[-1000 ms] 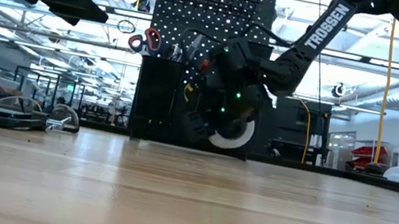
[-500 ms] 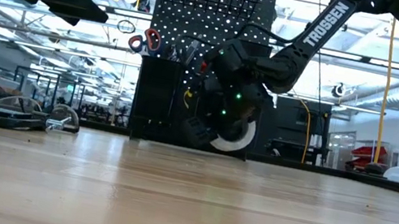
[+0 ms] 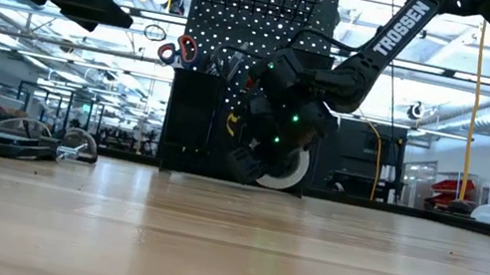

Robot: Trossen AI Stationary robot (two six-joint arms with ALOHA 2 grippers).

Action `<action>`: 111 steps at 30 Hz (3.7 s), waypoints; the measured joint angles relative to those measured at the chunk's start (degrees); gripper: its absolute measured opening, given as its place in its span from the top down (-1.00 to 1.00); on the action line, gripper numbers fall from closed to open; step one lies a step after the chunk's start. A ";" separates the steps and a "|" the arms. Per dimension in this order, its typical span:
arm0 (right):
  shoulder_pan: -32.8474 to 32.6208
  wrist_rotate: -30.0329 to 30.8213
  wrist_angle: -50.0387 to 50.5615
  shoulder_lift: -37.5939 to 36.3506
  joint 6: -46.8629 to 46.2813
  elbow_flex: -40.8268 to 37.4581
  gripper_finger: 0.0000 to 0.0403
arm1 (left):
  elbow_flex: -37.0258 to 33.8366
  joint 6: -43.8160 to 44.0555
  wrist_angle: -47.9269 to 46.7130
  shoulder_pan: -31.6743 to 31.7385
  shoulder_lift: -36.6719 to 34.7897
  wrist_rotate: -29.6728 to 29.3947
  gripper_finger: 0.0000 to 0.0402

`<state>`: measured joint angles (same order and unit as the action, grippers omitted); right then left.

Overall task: Hang tools onto peg board
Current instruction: Hang the tape on the peg board, then put the clamp on the black basket on the peg board

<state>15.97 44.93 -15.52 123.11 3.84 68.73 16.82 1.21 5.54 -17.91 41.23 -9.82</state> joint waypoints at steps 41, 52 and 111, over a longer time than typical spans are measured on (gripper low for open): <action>-20.87 -8.75 32.44 -17.53 -19.62 0.00 -0.33 | 0.00 0.00 0.03 -0.01 0.00 0.00 0.58; -37.28 -15.03 35.82 -27.80 -29.64 0.00 -0.33 | 0.00 7.80 -2.46 -0.02 0.00 0.87 0.58; -37.48 -25.23 20.49 -25.49 -20.75 -8.01 -0.28 | 11.41 16.63 -38.75 7.65 34.48 3.49 0.80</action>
<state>-21.51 19.70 4.96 97.62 -16.91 60.72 28.23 17.84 -33.21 -10.27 75.71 -6.34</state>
